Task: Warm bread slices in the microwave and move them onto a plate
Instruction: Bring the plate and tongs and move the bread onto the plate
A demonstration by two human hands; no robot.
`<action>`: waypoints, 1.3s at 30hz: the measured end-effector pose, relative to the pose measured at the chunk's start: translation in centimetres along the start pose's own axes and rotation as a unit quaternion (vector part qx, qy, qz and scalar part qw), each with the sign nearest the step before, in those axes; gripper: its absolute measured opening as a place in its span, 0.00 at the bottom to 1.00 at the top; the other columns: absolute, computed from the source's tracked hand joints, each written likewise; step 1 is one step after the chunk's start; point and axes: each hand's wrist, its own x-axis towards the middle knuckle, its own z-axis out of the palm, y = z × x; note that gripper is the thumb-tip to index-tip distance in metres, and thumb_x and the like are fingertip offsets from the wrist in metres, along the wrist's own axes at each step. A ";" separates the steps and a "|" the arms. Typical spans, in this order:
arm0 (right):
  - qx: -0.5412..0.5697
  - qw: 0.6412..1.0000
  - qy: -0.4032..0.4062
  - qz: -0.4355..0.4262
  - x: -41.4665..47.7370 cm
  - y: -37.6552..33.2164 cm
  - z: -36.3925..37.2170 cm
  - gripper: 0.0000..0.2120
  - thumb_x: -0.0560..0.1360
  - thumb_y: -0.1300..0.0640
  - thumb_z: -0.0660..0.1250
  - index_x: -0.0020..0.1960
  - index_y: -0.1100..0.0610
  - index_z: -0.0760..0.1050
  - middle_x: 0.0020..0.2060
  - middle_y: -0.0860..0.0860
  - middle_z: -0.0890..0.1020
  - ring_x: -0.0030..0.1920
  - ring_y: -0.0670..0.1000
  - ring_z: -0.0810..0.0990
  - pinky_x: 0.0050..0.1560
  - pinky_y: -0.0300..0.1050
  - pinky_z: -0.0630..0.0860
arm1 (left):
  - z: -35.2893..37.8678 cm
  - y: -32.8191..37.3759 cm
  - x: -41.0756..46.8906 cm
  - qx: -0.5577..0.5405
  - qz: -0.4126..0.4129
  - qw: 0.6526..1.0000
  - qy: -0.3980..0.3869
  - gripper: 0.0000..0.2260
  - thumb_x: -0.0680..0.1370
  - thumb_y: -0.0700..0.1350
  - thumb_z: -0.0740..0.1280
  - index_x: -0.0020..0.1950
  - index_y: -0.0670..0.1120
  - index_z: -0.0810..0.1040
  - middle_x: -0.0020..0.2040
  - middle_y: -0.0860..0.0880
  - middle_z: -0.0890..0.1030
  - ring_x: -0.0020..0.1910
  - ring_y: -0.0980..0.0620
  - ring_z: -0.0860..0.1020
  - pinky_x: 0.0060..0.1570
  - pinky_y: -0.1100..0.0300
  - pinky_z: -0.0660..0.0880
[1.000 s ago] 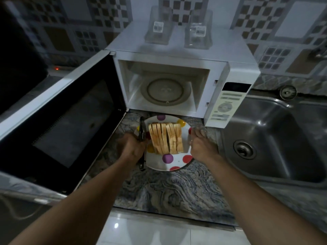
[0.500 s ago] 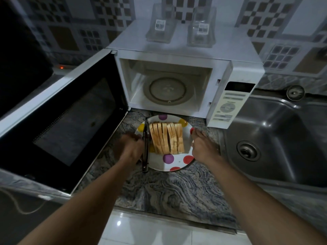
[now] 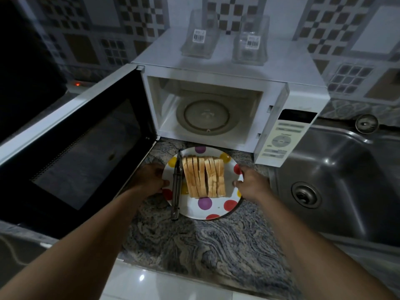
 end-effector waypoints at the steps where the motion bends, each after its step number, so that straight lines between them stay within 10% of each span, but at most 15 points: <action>1: 0.019 1.000 -0.006 0.005 0.1 0.1 -0.1 0.24 0.75 0.53 0.72 0.70 0.49 0.72 0.60 0.53 0.82 0.58 0.57 0.81 0.55 0.50 0.78 | 0.0 -0.1 0.2 -0.003 0.000 1.000 -0.007 0.16 0.70 0.30 0.74 0.40 0.53 0.81 0.46 0.41 0.85 0.44 0.37 0.84 0.43 0.37 0.81; 6: 0.179 0.983 -0.025 0.031 0.0 0.6 -0.3 0.16 0.74 0.65 0.72 0.57 0.52 0.74 0.52 0.51 0.81 0.52 0.55 0.81 0.50 0.58 0.82 | 0.4 0.8 0.1 -0.040 -0.004 0.999 -0.017 0.13 0.73 0.27 0.69 0.48 0.45 0.79 0.49 0.39 0.82 0.47 0.37 0.82 0.46 0.40 0.81; 11: 0.259 0.962 -0.053 0.066 -1.1 0.6 -0.7 0.16 0.75 0.67 0.71 0.57 0.56 0.70 0.50 0.53 0.78 0.44 0.53 0.81 0.27 0.45 0.80 | 0.7 0.1 0.0 -0.122 0.007 0.992 -0.021 0.17 0.71 0.21 0.64 0.49 0.41 0.77 0.46 0.38 0.81 0.48 0.38 0.79 0.44 0.45 0.78; 26: 0.386 0.916 -0.082 0.074 -5.7 0.1 -2.0 0.34 0.74 0.64 0.75 0.75 0.47 0.67 0.54 0.52 0.85 0.48 0.54 0.87 0.40 0.53 0.84 | -2.1 2.0 -3.2 -0.164 0.026 0.979 -0.117 0.27 0.72 0.27 0.65 0.58 0.57 0.81 0.48 0.48 0.86 0.48 0.45 0.84 0.40 0.54 0.79; 34: 0.401 0.911 -0.062 0.074 -11.6 -2.2 -3.1 0.36 0.74 0.64 0.75 0.75 0.44 0.66 0.55 0.46 0.84 0.51 0.52 0.86 0.46 0.55 0.84 | -4.9 3.9 -7.8 -0.188 0.064 0.956 -0.215 0.27 0.73 0.31 0.64 0.61 0.60 0.79 0.52 0.38 0.82 0.43 0.43 0.78 0.39 0.53 0.77; 39: 0.399 0.914 -0.048 0.057 -16.0 -3.6 -4.2 0.32 0.75 0.64 0.73 0.71 0.39 0.68 0.56 0.44 0.83 0.53 0.50 0.84 0.48 0.53 0.84 | -7.3 4.9 -10.5 -0.185 0.082 0.943 -0.264 0.27 0.77 0.29 0.61 0.56 0.61 0.82 0.54 0.37 0.82 0.49 0.39 0.79 0.55 0.38 0.76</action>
